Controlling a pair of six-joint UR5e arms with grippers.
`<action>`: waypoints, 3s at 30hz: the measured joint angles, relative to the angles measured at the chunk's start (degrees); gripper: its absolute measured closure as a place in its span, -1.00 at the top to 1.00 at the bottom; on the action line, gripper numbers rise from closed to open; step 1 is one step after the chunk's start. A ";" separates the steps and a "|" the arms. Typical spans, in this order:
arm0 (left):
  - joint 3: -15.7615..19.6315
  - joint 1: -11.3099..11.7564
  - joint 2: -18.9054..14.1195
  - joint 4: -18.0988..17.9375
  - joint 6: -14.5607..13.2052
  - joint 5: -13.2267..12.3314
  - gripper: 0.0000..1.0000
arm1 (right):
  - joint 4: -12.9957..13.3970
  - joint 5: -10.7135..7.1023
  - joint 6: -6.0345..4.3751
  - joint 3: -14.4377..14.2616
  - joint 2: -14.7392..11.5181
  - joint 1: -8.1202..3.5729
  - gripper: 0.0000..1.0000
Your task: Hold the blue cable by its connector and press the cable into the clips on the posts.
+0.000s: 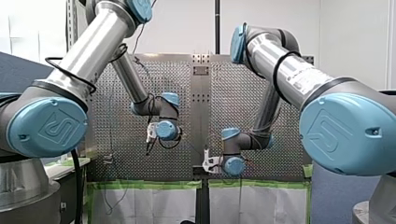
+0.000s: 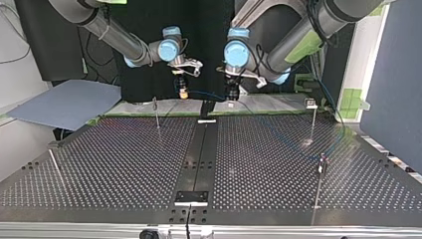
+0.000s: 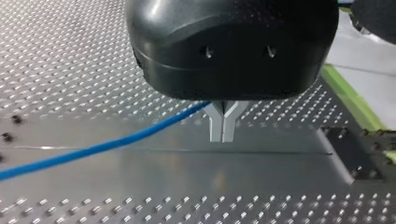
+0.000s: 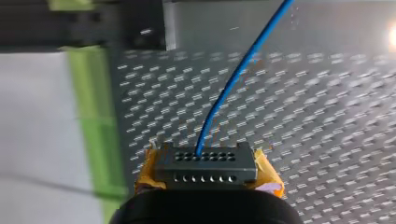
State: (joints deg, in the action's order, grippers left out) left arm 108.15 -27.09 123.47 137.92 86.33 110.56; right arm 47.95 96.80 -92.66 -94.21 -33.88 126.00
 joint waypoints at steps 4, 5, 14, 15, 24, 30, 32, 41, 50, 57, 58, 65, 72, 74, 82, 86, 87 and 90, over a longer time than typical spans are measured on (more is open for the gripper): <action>-0.03 -1.11 1.84 -1.62 0.17 0.10 -1.00 | 1.11 -0.62 -0.07 -1.78 1.78 -0.94 -1.00; -0.04 -1.33 2.29 -2.03 0.22 0.13 -1.00 | 1.22 -0.67 -0.07 -2.22 2.22 -1.14 -1.00; -0.96 -3.08 6.86 -5.17 0.36 0.91 -1.00 | 1.06 -0.75 0.53 -6.45 6.29 -2.45 -1.00; -1.04 -3.35 7.47 -5.31 0.35 1.22 -1.00 | 0.96 -0.73 0.60 -7.00 6.58 -2.56 -1.00; -1.26 -5.35 11.84 -5.59 -0.09 4.39 -1.00 | 1.86 -1.22 0.39 -8.92 6.53 -3.59 -1.00; -1.40 -6.72 14.44 -5.49 -0.03 5.10 -1.00 | 3.30 -1.58 -0.36 -9.99 5.53 -4.25 -1.00; -1.68 -7.29 14.72 -5.38 0.12 5.23 -1.00 | 3.71 -1.70 -0.62 -10.33 5.17 -4.50 -1.00; -3.59 -9.98 15.47 -4.02 1.31 7.13 -1.00 | 7.21 -3.24 -3.76 -13.99 1.17 -7.73 -1.00; -8.12 -14.19 19.72 0.50 3.02 9.40 -1.00 | 12.27 -8.16 -6.03 -18.96 -2.03 -12.75 -1.00; -11.82 -17.87 23.40 3.07 6.56 12.40 -1.00 | 14.44 -10.97 -5.95 -19.44 -2.19 -16.54 -1.00; -12.31 -18.37 23.80 3.17 7.00 12.63 -1.00 | 14.45 -11.10 -5.93 -19.32 -2.20 -16.98 -1.00; -15.92 -21.07 24.78 3.40 8.09 13.44 -1.00 | 13.73 -12.41 -5.79 -18.31 -2.41 -18.88 -1.00; -19.34 -21.27 26.32 4.62 7.42 14.15 -1.00 | 12.05 -13.88 -5.69 -18.11 -4.55 -19.41 -1.00; -20.23 -21.31 27.06 5.37 7.20 14.44 -1.00 | 11.65 -13.98 -5.83 -18.11 -5.42 -19.51 -1.00; -24.09 -20.82 27.98 7.38 6.84 14.72 -1.00 | 11.58 -13.90 -7.40 -18.09 -7.65 -20.44 -1.00; -25.75 -20.77 28.00 7.52 6.81 14.68 -1.00 | 11.90 -13.91 -8.07 -18.09 -7.74 -21.14 -1.00; -26.31 -20.75 28.00 7.54 6.82 14.65 -1.00 | 11.95 -13.91 -8.20 -18.09 -7.74 -21.34 -1.00; -27.54 -20.69 28.00 7.56 6.82 14.53 -1.00 | 11.95 -13.91 -8.37 -18.09 -7.75 -21.73 -1.00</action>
State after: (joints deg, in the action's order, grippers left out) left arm 80.61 -47.78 151.47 145.48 93.16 125.09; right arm 59.90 82.89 -101.03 -112.30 -41.63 104.26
